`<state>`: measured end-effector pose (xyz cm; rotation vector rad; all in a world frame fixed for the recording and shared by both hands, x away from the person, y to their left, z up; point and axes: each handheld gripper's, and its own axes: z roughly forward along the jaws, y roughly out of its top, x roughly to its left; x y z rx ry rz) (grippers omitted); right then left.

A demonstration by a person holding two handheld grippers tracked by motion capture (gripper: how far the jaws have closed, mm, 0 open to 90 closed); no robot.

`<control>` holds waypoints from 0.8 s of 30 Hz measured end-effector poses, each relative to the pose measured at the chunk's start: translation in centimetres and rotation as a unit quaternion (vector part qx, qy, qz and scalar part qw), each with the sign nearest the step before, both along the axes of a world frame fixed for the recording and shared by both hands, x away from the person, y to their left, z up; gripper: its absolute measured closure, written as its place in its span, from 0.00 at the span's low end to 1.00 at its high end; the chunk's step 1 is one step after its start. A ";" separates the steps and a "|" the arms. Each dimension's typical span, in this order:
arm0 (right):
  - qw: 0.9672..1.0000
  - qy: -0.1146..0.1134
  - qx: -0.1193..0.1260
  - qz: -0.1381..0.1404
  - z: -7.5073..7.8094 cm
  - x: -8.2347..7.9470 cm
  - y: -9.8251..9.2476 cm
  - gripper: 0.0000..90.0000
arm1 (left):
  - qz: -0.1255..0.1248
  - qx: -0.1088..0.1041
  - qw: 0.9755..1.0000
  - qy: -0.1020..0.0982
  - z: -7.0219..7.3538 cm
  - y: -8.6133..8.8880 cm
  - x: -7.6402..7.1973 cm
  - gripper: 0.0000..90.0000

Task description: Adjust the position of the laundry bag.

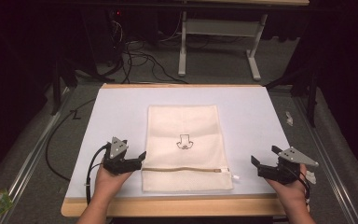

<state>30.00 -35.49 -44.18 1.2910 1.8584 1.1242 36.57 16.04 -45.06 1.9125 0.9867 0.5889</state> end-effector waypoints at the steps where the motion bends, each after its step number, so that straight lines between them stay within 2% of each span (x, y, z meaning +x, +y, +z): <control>1: 1.000 0.001 0.000 0.000 0.0 0.0 0.0 0.10 | 0.000 0.001 1.000 0.000 0.0 0.0 0.0 0.16; 5: 1.000 0.004 0.001 0.006 -0.1 0.0 0.2 0.11 | 0.003 -0.003 1.000 0.010 0.0 0.0 0.2 0.17; 11: 1.000 0.010 0.002 0.016 -0.3 0.3 0.7 0.14 | 0.000 -0.006 1.000 0.009 0.2 -0.2 0.4 0.17; 15: 0.999 0.017 -0.001 0.031 -0.4 0.9 1.8 0.16 | 0.008 0.000 1.000 0.013 0.1 -0.4 0.4 0.17; 17: 0.999 0.024 -0.005 0.044 -0.1 1.5 2.9 0.17 | 0.013 -0.010 1.000 0.009 0.2 -0.3 0.3 0.17; 20: 0.998 0.027 -0.010 0.052 0.1 2.1 3.6 0.17 | 0.007 -0.010 1.000 0.003 0.3 -0.4 0.1 0.18; 21: 0.997 0.037 -0.013 0.059 0.1 2.8 4.6 0.18 | -0.001 -0.007 1.000 0.002 0.3 -0.4 0.1 0.18; 24: 0.996 0.049 -0.017 0.066 0.1 3.4 5.5 0.20 | -0.001 -0.009 1.000 0.005 0.3 -0.4 0.1 0.18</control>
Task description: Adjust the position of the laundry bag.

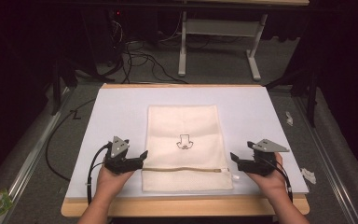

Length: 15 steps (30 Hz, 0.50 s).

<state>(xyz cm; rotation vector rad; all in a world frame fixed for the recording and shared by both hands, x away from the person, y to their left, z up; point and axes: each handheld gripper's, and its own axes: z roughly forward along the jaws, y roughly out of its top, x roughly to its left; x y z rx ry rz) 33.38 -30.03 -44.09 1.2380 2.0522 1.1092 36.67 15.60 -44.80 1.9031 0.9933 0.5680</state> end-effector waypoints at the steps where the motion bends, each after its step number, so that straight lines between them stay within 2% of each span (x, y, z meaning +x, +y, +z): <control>1: 1.000 0.015 -0.011 0.005 -0.2 1.0 0.8 0.25 | 0.000 -0.007 1.000 0.004 0.1 0.0 0.0 0.18; 2: 1.000 0.015 -0.011 0.005 -0.2 1.0 0.8 0.25 | 0.000 -0.007 1.000 0.004 0.1 0.0 0.0 0.18; 3: 0.999 0.036 -0.004 0.000 -0.6 2.2 1.6 0.26 | 0.000 -0.010 1.000 0.005 0.1 0.0 0.0 0.18; 4: 0.999 0.036 -0.004 0.000 -0.6 2.2 1.6 0.26 | 0.000 -0.010 1.000 0.005 0.1 0.0 0.0 0.18; 5: 0.998 0.055 0.004 -0.004 -1.1 3.8 2.0 0.28 | -0.001 -0.008 1.000 0.004 0.1 0.0 0.0 0.18; 6: 0.998 0.055 0.004 -0.004 -1.1 3.8 2.0 0.28 | -0.001 -0.008 1.000 0.004 0.1 0.0 0.0 0.18; 7: 0.997 0.069 0.001 -0.019 -1.8 5.3 2.5 0.30 | 0.000 -0.008 1.000 0.005 0.0 0.0 -0.1 0.18; 8: 0.997 0.080 0.001 -0.023 -2.1 6.1 2.6 0.31 | 0.000 -0.008 1.000 0.005 0.0 0.0 -0.1 0.18; 9: 0.996 0.085 0.004 -0.027 -2.4 6.8 2.7 0.34 | 0.003 -0.011 1.000 0.005 0.0 0.0 0.0 0.18; 10: 0.996 0.085 0.004 -0.027 -2.4 6.8 2.7 0.34 | 0.003 -0.011 1.000 0.005 0.0 0.0 0.0 0.18; 12: 0.996 0.083 0.011 -0.038 -2.7 7.8 2.8 0.42 | 0.002 -0.010 1.000 0.006 0.0 0.1 0.0 0.18; 13: 0.995 0.092 0.021 -0.029 -3.0 8.9 3.2 0.50 | 0.000 -0.010 1.000 0.007 -0.1 0.1 0.1 0.18; 14: 0.995 0.092 0.021 -0.029 -3.0 8.9 3.2 0.50 | 0.000 -0.010 1.000 0.007 -0.1 0.1 0.1 0.18; 15: 0.995 0.095 0.014 -0.022 -3.2 9.6 3.8 0.57 | -0.001 -0.009 1.000 0.007 -0.1 0.0 0.1 0.18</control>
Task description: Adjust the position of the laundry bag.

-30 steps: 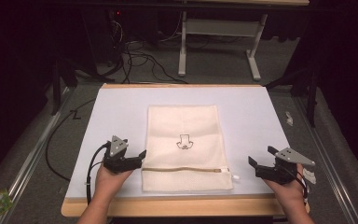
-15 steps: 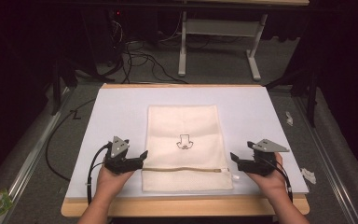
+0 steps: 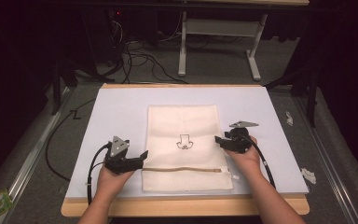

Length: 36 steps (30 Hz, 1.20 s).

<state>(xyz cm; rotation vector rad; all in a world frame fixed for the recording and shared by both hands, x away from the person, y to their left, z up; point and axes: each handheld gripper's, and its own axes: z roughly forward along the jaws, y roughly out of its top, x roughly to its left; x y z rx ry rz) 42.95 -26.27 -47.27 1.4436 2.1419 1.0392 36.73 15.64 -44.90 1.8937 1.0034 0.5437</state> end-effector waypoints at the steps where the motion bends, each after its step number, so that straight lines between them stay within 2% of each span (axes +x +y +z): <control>1: 1.000 0.000 0.000 0.000 0.0 0.0 0.0 0.57 | -0.001 0.001 1.000 0.000 0.0 0.0 0.0 0.18; 2: 1.000 -0.001 -0.009 0.012 0.0 0.4 0.7 0.70 | -0.002 0.001 1.000 -0.001 0.0 -0.1 0.0 0.18; 3: 1.000 -0.001 -0.009 0.012 0.0 0.4 0.7 0.70 | -0.002 0.001 1.000 -0.001 0.0 -0.1 0.0 0.18; 5: 0.999 0.003 -0.040 0.016 0.0 0.6 1.5 0.91 | -0.003 0.002 1.000 -0.001 0.0 -0.1 0.0 0.18; 6: 0.999 0.003 -0.046 0.016 0.0 0.9 1.6 0.96 | -0.003 0.002 1.000 -0.001 0.0 0.0 0.0 0.18; 7: 0.999 0.003 -0.048 0.013 0.0 0.9 1.5 0.96 | -0.003 0.001 1.000 0.000 0.0 0.0 0.0 0.18; 9: 0.999 -0.002 -0.053 0.007 0.0 1.0 1.2 0.96 | -0.003 -0.001 1.000 0.001 0.1 0.0 0.0 0.18; 10: 0.998 0.002 -0.060 -0.001 0.0 1.4 0.3 0.96 | -0.003 -0.002 1.000 0.001 0.1 0.1 -0.1 0.18; 14: 0.997 0.002 -0.073 -0.022 0.0 1.7 -1.0 0.96 | -0.004 -0.001 1.000 0.002 0.1 0.1 -0.1 0.18; 18: 0.995 0.008 -0.075 -0.067 0.0 1.7 -3.9 0.95 | -0.006 0.003 1.000 0.003 -0.1 0.0 0.0 0.18; 21: 0.995 0.010 -0.069 -0.067 0.0 1.6 -4.5 0.90 | -0.009 0.004 1.000 0.005 -0.1 -0.1 0.1 0.18; 22: 0.995 0.003 -0.074 -0.067 0.1 1.4 -4.5 0.74 | -0.010 0.004 1.000 0.006 -0.2 -0.2 0.1 0.18; 23: 0.995 0.003 -0.074 -0.067 0.1 1.4 -4.5 0.74 | -0.010 0.004 1.000 0.006 -0.2 -0.2 0.1 0.18; 24: 0.995 -0.010 -0.073 -0.063 0.4 1.1 -4.4 0.64 | -0.011 0.003 1.000 0.006 -0.2 -0.3 0.1 0.18; 25: 0.995 -0.010 -0.073 -0.063 0.4 1.1 -4.4 0.64 | -0.011 0.003 1.000 0.006 -0.2 -0.3 0.1 0.18; 26: 0.996 -0.028 -0.060 -0.058 1.1 0.2 -4.5 0.61 | -0.013 0.004 1.000 0.005 -0.1 -0.3 0.0 0.19; 28: 0.997 -0.037 -0.050 -0.046 1.7 -0.8 -4.6 0.61 | -0.017 0.004 1.000 0.008 -0.2 -0.4 0.1 0.19; 30: 0.997 -0.042 -0.052 -0.042 1.9 -1.3 -4.6 0.61 | -0.016 0.004 1.000 0.009 -0.2 -0.4 0.1 0.19; 31: 0.997 -0.045 -0.051 -0.027 2.4 -3.0 -4.7 0.62 | -0.016 0.004 1.000 0.010 -0.2 -0.4 0.1 0.19; 32: 0.997 -0.045 -0.052 -0.022 2.6 -3.8 -4.8 0.62 | -0.018 0.002 1.000 0.011 -0.3 -0.5 0.1 0.19; 33: 0.997 -0.045 -0.052 -0.022 2.6 -3.8 -4.8 0.62 | -0.018 0.002 1.000 0.011 -0.3 -0.5 0.1 0.19; 34: 0.998 -0.045 -0.052 -0.014 2.8 -5.3 -5.1 0.63 | -0.018 0.004 1.000 0.011 -0.3 -0.6 0.0 0.20; 35: 0.998 -0.045 -0.052 -0.014 2.8 -5.3 -5.1 0.63 | -0.018 0.004 1.000 0.011 -0.3 -0.6 0.0 0.20; 36: 0.999 -0.042 -0.030 0.000 2.6 -7.1 -5.6 0.61 | -0.022 0.004 1.000 0.011 -0.3 -0.8 0.0 0.20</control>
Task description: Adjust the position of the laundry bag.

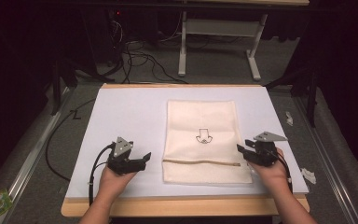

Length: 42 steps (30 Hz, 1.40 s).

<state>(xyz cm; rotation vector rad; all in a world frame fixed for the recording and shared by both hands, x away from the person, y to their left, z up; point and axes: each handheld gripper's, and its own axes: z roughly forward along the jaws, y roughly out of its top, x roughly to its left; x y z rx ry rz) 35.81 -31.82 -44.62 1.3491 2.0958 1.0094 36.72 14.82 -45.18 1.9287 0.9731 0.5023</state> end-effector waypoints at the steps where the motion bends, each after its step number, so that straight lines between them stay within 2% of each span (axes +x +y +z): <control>1: 1.000 0.002 0.005 0.005 -0.1 -0.6 -0.1 0.60 | 0.000 0.000 1.000 0.000 0.0 0.0 0.0 0.20; 3: 1.000 -0.008 0.016 0.017 -0.4 -2.2 -0.3 0.60 | -0.007 0.002 1.000 0.000 -0.1 -0.4 0.0 0.20; 4: 1.000 -0.008 0.016 0.017 -0.4 -2.2 -0.3 0.60 | -0.007 0.002 1.000 0.000 -0.1 -0.4 0.0 0.20; 5: 1.000 -0.009 0.018 0.019 -0.6 -2.9 -0.4 0.61 | -0.011 0.004 1.000 0.001 -0.1 -0.5 0.0 0.20; 6: 1.000 0.003 0.014 0.021 -0.5 -3.8 -0.6 0.60 | -0.014 0.005 1.000 0.003 -0.2 -0.8 0.0 0.20; 9: 1.000 -0.006 0.017 0.016 -0.1 -4.2 -0.9 0.60 | -0.018 -0.002 1.000 0.006 -0.1 -1.1 -0.1 0.22; 12: 1.000 -0.009 0.017 0.010 0.3 -4.8 -1.3 0.60 | -0.028 0.004 1.000 -0.003 0.0 -1.6 -0.6 0.23; 14: 1.000 -0.015 0.017 0.013 0.1 -5.8 -2.2 0.68 | -0.034 0.014 0.999 -0.006 0.0 -2.0 -0.7 0.23; 17: 1.000 -0.017 0.022 0.013 0.0 -5.8 -2.6 0.73 | -0.033 0.011 0.999 -0.001 0.0 -2.2 -0.7 0.24; 18: 0.999 -0.020 0.029 0.010 0.0 -5.6 -2.8 0.76 | -0.036 -0.002 0.999 0.005 0.2 -2.4 -1.0 0.24; 19: 0.999 -0.020 0.029 0.010 0.0 -5.6 -2.8 0.76 | -0.036 -0.002 0.999 0.005 0.2 -2.4 -1.0 0.23; 20: 0.999 -0.013 0.031 0.009 -0.3 -5.3 -2.6 0.78 | -0.035 -0.004 0.999 0.003 0.9 -2.3 -1.5 0.23; 22: 1.000 -0.009 0.025 0.015 -0.5 -5.1 -2.4 0.79 | -0.029 -0.008 1.000 0.005 1.2 -2.3 -1.7 0.23; 23: 1.000 -0.005 0.019 0.022 -0.7 -5.0 -2.2 0.80 | -0.026 -0.023 0.999 0.013 1.5 -2.2 -2.1 0.24; 24: 1.000 0.003 0.003 0.024 -1.0 -4.9 -1.9 0.80 | -0.024 -0.021 0.999 0.009 1.4 -2.1 -3.1 0.24; 25: 1.000 0.007 0.002 0.022 -1.1 -4.7 -1.8 0.80 | -0.024 -0.021 0.999 0.009 1.4 -2.1 -3.1 0.24; 26: 1.000 0.012 0.003 0.018 -1.2 -4.5 -1.9 0.80 | -0.033 -0.009 0.999 -0.005 0.7 -2.2 -4.2 0.25; 27: 1.000 0.012 0.003 0.018 -1.2 -4.5 -1.9 0.80 | -0.033 -0.009 0.999 -0.005 0.7 -2.2 -4.2 0.26; 28: 1.000 0.019 0.003 0.011 -1.4 -4.2 -2.0 0.78 | -0.048 0.006 0.999 0.004 0.3 -2.3 -4.3 0.25; 30: 1.000 0.024 0.009 0.005 -1.7 -3.9 -2.3 0.75 | -0.056 0.014 0.998 -0.012 0.4 -2.5 -4.2 0.24; 33: 0.999 0.033 0.017 0.001 -2.0 -3.7 -2.5 0.73 | -0.063 0.008 0.998 -0.014 0.0 -2.5 -4.0 0.24; 38: 0.998 0.047 0.030 0.003 -2.5 -3.5 -2.2 0.71 | -0.074 0.019 0.997 -0.015 -0.2 -2.6 -4.1 0.24; 42: 0.997 0.062 0.046 0.000 -3.0 -3.1 -2.0 0.72 | -0.075 0.003 0.997 -0.015 0.0 -2.5 -3.8 0.25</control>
